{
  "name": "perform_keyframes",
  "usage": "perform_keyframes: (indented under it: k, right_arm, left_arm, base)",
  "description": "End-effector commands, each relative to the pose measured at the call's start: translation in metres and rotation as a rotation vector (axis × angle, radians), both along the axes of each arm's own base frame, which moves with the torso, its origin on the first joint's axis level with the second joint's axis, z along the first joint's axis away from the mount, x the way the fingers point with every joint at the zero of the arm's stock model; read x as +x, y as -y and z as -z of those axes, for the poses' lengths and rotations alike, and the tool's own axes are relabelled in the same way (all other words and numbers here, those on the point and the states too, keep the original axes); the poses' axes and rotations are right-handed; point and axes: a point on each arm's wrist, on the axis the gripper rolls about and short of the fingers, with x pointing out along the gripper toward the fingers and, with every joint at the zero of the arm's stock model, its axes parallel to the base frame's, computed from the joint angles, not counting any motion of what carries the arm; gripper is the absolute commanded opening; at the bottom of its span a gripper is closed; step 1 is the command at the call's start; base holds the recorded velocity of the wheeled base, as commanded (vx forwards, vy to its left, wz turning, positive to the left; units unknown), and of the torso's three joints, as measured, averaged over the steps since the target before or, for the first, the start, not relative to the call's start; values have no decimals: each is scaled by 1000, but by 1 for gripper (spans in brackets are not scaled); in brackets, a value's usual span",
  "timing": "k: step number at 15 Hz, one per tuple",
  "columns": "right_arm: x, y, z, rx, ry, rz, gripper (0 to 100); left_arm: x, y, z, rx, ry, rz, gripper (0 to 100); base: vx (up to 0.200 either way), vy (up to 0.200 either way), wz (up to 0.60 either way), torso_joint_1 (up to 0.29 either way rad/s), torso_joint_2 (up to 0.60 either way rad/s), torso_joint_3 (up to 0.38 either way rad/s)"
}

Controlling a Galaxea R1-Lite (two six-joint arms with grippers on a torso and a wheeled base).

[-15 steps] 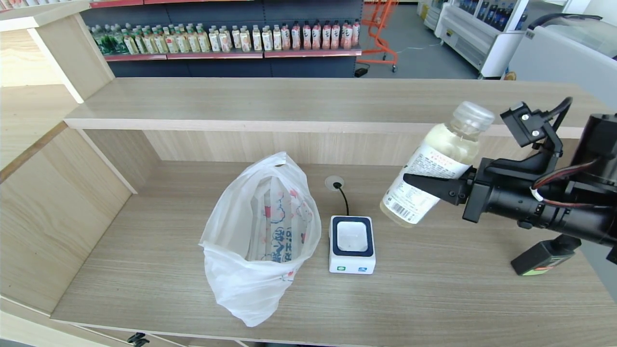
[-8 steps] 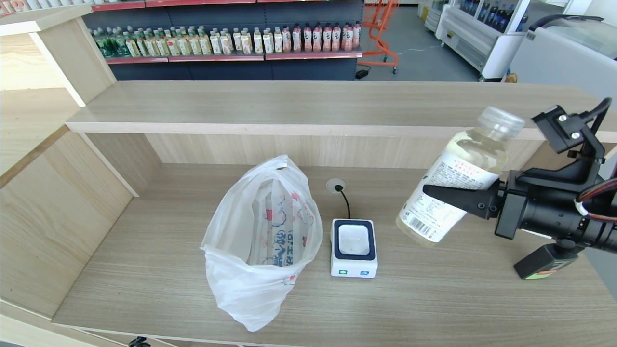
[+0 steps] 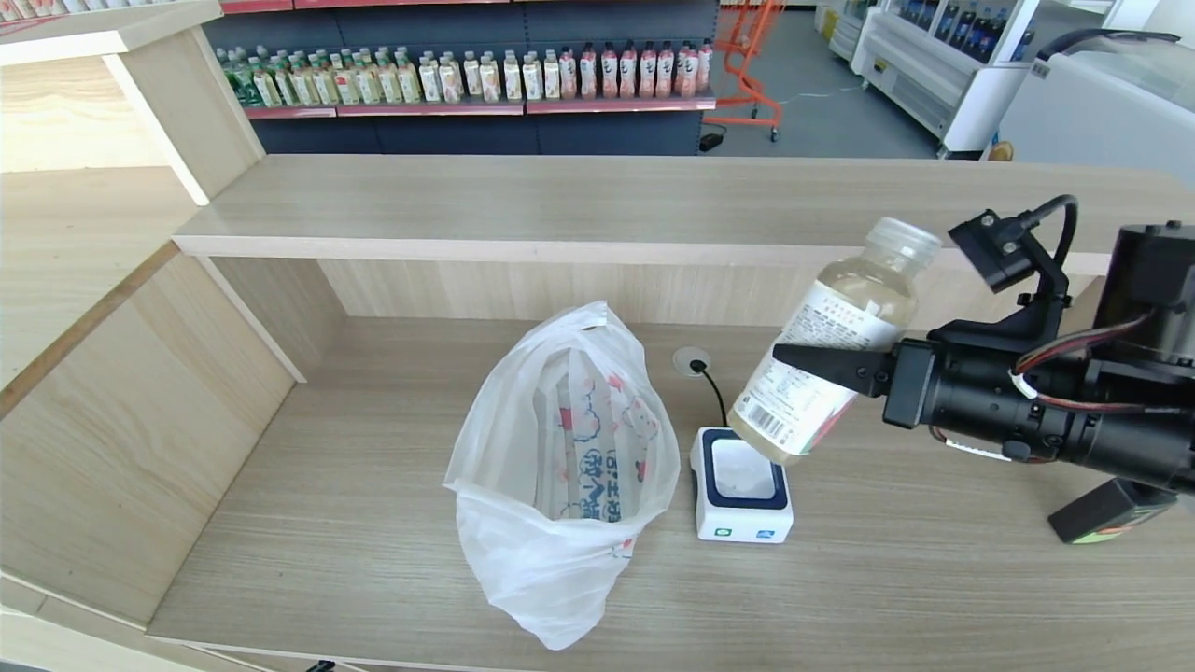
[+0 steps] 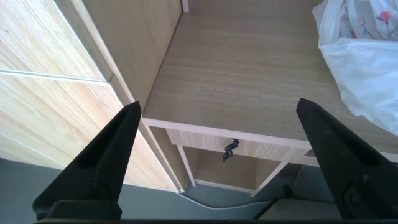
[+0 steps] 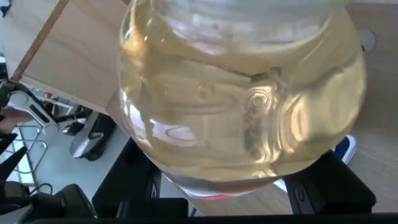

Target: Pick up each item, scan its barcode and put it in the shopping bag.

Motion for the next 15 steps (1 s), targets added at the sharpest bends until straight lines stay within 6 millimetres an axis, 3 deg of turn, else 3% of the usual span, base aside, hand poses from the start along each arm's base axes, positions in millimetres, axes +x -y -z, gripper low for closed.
perform_keyframes:
  k: [1,7,10,15]
  right_arm:
    - [14,-10,19,-22,-63,-12,0]
    - [46,-49,69,-59,-104,-81,0]
    - [62,-78,101,-130,3,-156,0]
    - [83,-114,129,-228,107,-232,0]
  left_arm:
    - [0,0,0,0,-1,0,100]
    - [0,0,0,0,-1,0,100]
    - [0,0,0,0,0,0,100]
    - [0,0,0,0,0,0,100]
  base:
    - [0,0,0,0,0,0]
    - [0,0,0,0,0,0]
    - [0,0,0,0,0,0]
    - [0,0,0,0,0,0]
